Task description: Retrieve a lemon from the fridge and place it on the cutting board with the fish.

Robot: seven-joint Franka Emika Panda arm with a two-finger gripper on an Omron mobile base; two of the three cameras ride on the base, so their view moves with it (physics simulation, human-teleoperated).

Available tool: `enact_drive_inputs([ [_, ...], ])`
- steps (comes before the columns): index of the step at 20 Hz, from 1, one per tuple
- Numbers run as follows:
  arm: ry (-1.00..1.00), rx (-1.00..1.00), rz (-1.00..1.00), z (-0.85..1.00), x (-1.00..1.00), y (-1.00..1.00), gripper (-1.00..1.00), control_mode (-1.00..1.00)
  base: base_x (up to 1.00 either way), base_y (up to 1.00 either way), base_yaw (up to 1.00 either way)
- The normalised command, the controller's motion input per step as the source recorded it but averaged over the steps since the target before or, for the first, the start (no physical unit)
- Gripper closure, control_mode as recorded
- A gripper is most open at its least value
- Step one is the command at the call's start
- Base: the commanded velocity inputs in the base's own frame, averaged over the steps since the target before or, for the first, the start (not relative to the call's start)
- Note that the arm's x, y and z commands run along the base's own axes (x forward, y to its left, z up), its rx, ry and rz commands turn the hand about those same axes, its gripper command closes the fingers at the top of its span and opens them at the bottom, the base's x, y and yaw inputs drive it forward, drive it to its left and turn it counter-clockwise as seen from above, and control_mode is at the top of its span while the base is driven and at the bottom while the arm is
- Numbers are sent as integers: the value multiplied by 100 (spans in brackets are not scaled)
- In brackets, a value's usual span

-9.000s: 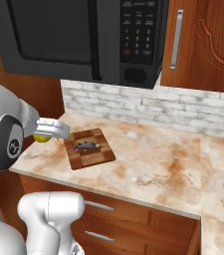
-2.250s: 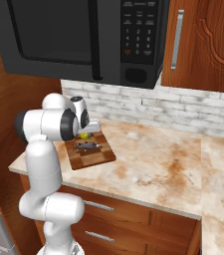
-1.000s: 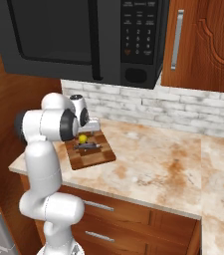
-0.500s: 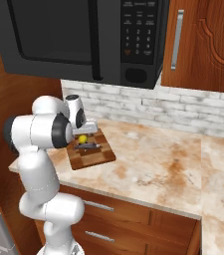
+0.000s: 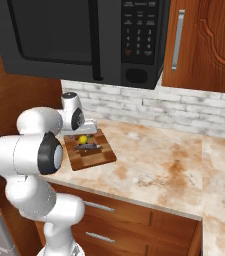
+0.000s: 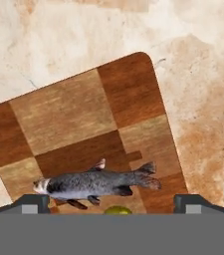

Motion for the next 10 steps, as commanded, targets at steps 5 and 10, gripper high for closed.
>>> enact_drive_inputs([
  [5, 0, 2, -4, 49, -68, -9, -100, -100, 0, 0, 0],
  [10, 0, 0, -3, 51, -74, -11, -100, -100, 0, 0, 0],
])
